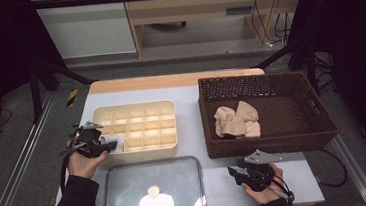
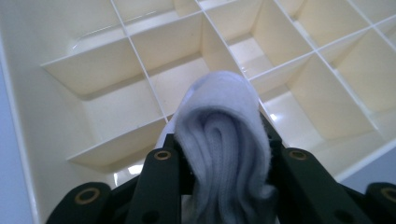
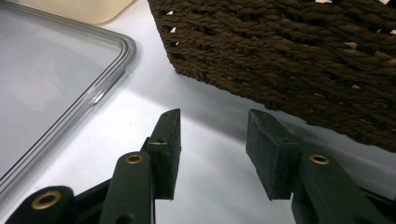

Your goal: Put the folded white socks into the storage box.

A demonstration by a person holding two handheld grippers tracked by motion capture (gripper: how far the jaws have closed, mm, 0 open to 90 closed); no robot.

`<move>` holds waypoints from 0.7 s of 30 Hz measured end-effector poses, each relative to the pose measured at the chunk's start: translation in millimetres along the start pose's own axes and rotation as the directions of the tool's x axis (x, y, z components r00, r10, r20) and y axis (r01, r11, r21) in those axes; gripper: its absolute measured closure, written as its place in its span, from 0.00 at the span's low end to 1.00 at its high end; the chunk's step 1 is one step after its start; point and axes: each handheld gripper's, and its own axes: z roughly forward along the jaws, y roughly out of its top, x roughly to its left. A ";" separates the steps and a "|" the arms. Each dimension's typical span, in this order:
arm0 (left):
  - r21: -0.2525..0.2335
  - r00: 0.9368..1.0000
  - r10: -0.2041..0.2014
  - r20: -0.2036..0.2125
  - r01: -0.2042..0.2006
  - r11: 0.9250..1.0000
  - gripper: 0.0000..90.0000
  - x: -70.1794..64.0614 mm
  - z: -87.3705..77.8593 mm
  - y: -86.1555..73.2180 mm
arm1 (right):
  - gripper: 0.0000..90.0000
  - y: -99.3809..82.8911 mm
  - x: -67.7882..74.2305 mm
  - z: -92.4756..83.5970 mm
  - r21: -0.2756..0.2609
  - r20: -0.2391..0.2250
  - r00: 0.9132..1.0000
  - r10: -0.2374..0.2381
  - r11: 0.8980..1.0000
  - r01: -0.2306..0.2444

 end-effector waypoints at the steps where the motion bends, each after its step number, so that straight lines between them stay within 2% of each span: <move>1: 0.000 1.000 0.000 0.000 0.000 1.000 0.77 0.0 0.0 0.0 | 0.62 0.1 0.1 -0.1 -0.002 -0.003 1.000 -0.002 1.000 0.002; 2: 0.016 1.000 0.008 0.001 -0.008 1.000 0.77 -1.1 1.5 1.3 | 0.62 0.1 0.1 -0.1 -0.002 -0.003 1.000 -0.002 1.000 0.002; 3: 0.048 1.000 0.014 0.013 -0.015 0.999 0.77 -2.2 5.2 3.0 | 0.62 0.3 0.2 -0.2 -0.003 0.000 1.000 -0.003 1.000 0.003; 5: 0.078 0.999 0.014 0.042 -0.017 0.997 0.77 -3.2 11.8 3.4 | 0.62 0.4 0.0 -0.2 -0.003 0.000 1.000 -0.001 1.000 0.001; 9: 0.083 0.999 0.004 0.042 -0.008 0.997 0.77 -3.4 14.2 4.0 | 0.62 0.3 -0.1 0.0 -0.002 -0.001 1.000 0.001 1.000 -0.001; 11: 0.075 0.998 0.000 0.056 -0.004 0.997 0.76 -1.4 14.4 3.4 | 0.62 0.6 -0.3 0.3 -0.002 -0.003 1.000 -0.003 1.000 0.003; 12: 0.064 0.997 -0.012 0.073 0.007 0.998 0.75 1.1 14.2 2.4 | 0.62 0.6 -0.2 0.5 -0.002 -0.003 1.000 -0.006 1.000 0.006; 17: -0.007 0.995 -0.013 0.097 0.013 1.000 0.68 3.8 8.1 -1.9 | 0.62 0.5 0.3 0.5 0.002 -0.005 1.000 -0.003 1.000 0.003; 18: -0.023 0.995 -0.007 0.104 0.010 1.000 0.57 4.6 5.4 -2.6 | 0.62 0.1 -0.2 0.5 0.000 -0.003 1.000 0.000 1.000 0.000; 19: -0.065 0.997 -0.002 0.083 0.007 0.998 0.54 4.7 -4.2 -4.7 | 0.62 0.1 -0.2 0.2 0.003 -0.004 1.000 0.005 1.000 -0.005; 20: -0.085 0.997 0.002 0.071 0.004 0.996 0.53 5.3 -9.3 -6.1 | 0.62 -0.1 -0.2 0.1 0.003 -0.003 1.000 0.008 1.000 -0.008; 21: -0.106 0.997 -0.005 0.074 0.013 0.994 0.54 6.5 -13.9 -8.0 | 0.62 -0.1 -0.3 0.0 0.002 -0.003 1.000 0.007 1.000 -0.007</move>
